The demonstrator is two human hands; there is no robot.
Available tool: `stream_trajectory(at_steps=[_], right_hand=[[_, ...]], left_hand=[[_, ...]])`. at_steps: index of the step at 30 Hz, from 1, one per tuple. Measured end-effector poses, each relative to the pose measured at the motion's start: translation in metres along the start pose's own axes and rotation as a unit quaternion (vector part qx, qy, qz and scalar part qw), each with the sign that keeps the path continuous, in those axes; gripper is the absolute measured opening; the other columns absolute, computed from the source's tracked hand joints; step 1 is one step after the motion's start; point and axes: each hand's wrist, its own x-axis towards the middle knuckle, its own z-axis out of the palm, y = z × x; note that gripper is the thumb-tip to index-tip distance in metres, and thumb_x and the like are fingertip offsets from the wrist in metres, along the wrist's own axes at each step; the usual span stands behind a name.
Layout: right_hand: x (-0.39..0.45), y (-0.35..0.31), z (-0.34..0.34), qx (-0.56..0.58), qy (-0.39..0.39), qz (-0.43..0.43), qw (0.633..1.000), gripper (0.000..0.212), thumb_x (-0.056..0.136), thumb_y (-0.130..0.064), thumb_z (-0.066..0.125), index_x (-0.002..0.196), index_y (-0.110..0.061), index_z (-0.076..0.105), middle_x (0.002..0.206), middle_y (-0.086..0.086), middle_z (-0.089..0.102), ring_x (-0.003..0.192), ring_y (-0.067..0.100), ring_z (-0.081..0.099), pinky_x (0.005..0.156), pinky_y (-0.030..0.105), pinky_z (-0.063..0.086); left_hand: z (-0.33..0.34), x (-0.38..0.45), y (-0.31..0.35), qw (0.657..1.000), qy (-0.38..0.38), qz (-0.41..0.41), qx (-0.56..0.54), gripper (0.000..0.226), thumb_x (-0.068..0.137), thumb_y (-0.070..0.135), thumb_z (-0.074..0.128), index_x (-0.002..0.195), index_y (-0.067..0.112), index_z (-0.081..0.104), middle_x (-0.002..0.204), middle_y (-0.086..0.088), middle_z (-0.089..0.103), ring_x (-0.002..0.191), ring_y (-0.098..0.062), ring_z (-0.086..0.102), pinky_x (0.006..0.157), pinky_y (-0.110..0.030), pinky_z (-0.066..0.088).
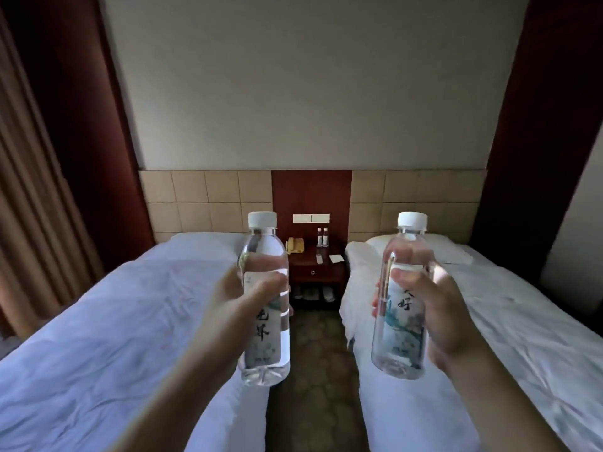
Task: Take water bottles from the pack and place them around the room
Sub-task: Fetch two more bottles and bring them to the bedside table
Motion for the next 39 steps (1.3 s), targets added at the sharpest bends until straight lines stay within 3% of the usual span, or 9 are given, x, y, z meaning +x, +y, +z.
stream_trajectory(at_steps=[5, 12, 21, 24, 27, 33, 39], right_hand=[[0.111, 0.041, -0.026, 0.025, 0.003, 0.005, 1.000, 0.044, 0.072, -0.020, 0.064, 0.112, -0.004, 0.051, 0.074, 0.008, 0.065, 0.063, 0.028, 0.065, 0.060, 0.040, 0.059], [0.245, 0.087, -0.038, 0.025, -0.010, 0.016, 0.999, 0.046, 0.073, -0.022, 0.063, 0.114, -0.004, 0.052, 0.075, 0.006, 0.065, 0.065, 0.028, 0.066, 0.062, 0.041, 0.059], [0.415, 0.165, -0.036, 0.014, -0.007, 0.029, 0.999, 0.049, 0.070, -0.024, 0.066, 0.111, -0.001, 0.053, 0.078, 0.015, 0.063, 0.067, 0.031, 0.066, 0.061, 0.038, 0.058], [0.486, 0.193, -0.027, 0.006, -0.007, 0.020, 1.000, 0.057, 0.068, -0.028, 0.069, 0.111, 0.004, 0.051, 0.082, 0.019, 0.061, 0.068, 0.032, 0.066, 0.062, 0.040, 0.057], [0.558, 0.217, -0.018, 0.003, 0.005, 0.023, 1.000, 0.048, 0.074, -0.023, 0.064, 0.113, 0.002, 0.052, 0.081, 0.018, 0.062, 0.068, 0.033, 0.065, 0.063, 0.041, 0.057], [0.677, 0.255, -0.018, 0.006, 0.020, 0.022, 1.000, 0.045, 0.075, -0.018, 0.063, 0.112, 0.004, 0.049, 0.087, 0.022, 0.058, 0.067, 0.033, 0.062, 0.064, 0.044, 0.056], [0.775, 0.302, -0.036, -0.007, 0.038, 0.048, 0.998, 0.054, 0.064, -0.032, 0.071, 0.107, -0.003, 0.055, 0.087, 0.020, 0.060, 0.070, 0.033, 0.065, 0.067, 0.044, 0.057]], left_hand=[[0.033, 0.110, -0.030, 1.000, -0.020, 0.006, 0.015, 0.017, 0.073, 0.023, 0.066, 0.089, 0.021, 0.068, 0.084, -0.021, 0.069, 0.064, -0.025, 0.070, 0.058, -0.031, 0.058], [0.057, 0.245, -0.070, 1.000, -0.014, 0.005, 0.017, 0.021, 0.072, 0.029, 0.068, 0.093, 0.029, 0.069, 0.085, -0.012, 0.073, 0.074, -0.030, 0.073, 0.069, -0.043, 0.061], [0.057, 0.426, -0.142, 1.000, -0.028, 0.000, 0.005, 0.020, 0.071, 0.029, 0.068, 0.091, 0.025, 0.068, 0.082, -0.009, 0.072, 0.071, -0.028, 0.071, 0.066, -0.041, 0.059], [0.050, 0.502, -0.165, 0.999, -0.039, 0.007, -0.021, 0.020, 0.072, 0.028, 0.068, 0.091, 0.021, 0.068, 0.079, -0.009, 0.071, 0.069, -0.026, 0.070, 0.062, -0.035, 0.057], [0.044, 0.583, -0.183, 0.998, -0.060, 0.004, -0.029, 0.025, 0.073, 0.027, 0.068, 0.096, 0.017, 0.066, 0.080, -0.009, 0.070, 0.068, -0.024, 0.068, 0.062, -0.033, 0.055], [0.053, 0.713, -0.222, 0.996, -0.083, -0.009, -0.040, 0.011, 0.076, 0.027, 0.067, 0.087, 0.029, 0.069, 0.073, -0.003, 0.070, 0.065, -0.022, 0.069, 0.059, -0.031, 0.057], [0.069, 0.819, -0.264, 0.996, -0.077, -0.021, -0.030, 0.012, 0.078, 0.029, 0.068, 0.090, 0.028, 0.070, 0.075, -0.002, 0.072, 0.067, -0.019, 0.072, 0.059, -0.024, 0.055]])
